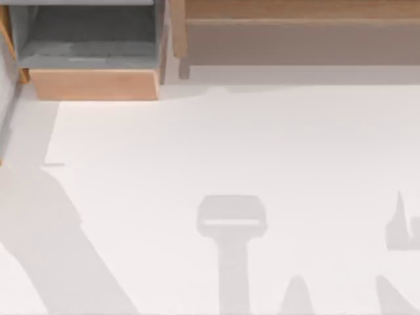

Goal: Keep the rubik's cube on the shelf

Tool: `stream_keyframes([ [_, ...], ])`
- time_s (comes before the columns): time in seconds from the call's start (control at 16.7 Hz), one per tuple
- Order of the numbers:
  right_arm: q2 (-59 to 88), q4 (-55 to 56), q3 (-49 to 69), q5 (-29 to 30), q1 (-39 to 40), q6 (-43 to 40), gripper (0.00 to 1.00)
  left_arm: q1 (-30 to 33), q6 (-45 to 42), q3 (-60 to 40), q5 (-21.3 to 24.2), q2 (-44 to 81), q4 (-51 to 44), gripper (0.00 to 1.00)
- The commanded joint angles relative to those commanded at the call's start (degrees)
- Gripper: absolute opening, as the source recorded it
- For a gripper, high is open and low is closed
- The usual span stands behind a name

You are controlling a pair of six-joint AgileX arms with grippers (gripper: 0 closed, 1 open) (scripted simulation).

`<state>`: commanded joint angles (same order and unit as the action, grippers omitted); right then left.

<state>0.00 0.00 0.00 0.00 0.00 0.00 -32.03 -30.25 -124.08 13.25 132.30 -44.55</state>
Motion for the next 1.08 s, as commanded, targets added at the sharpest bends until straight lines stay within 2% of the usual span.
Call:
stream_keyframes([
  [0.24, 0.00, 0.00, 0.00, 0.00, 0.00, 0.00, 1.00, 7.08, 4.47, -9.85, -4.88, 3.90, -20.20, 1.00],
  [0.42, 0.00, 0.00, 0.00, 0.00, 0.00, 0.00, 1.00, 10.45, 6.35, -13.59, -7.33, 6.42, -29.63, 1.00],
  [0.6, 0.00, 0.00, 0.00, 0.00, 0.00, 0.00, 1.00, 11.78, 7.19, -14.80, -8.40, 7.82, -33.64, 1.00],
  [1.08, 0.00, 0.00, 0.00, 0.00, 0.00, 0.00, 1.00, 10.51, 6.01, -14.70, -8.16, 6.79, -34.55, 1.00],
])
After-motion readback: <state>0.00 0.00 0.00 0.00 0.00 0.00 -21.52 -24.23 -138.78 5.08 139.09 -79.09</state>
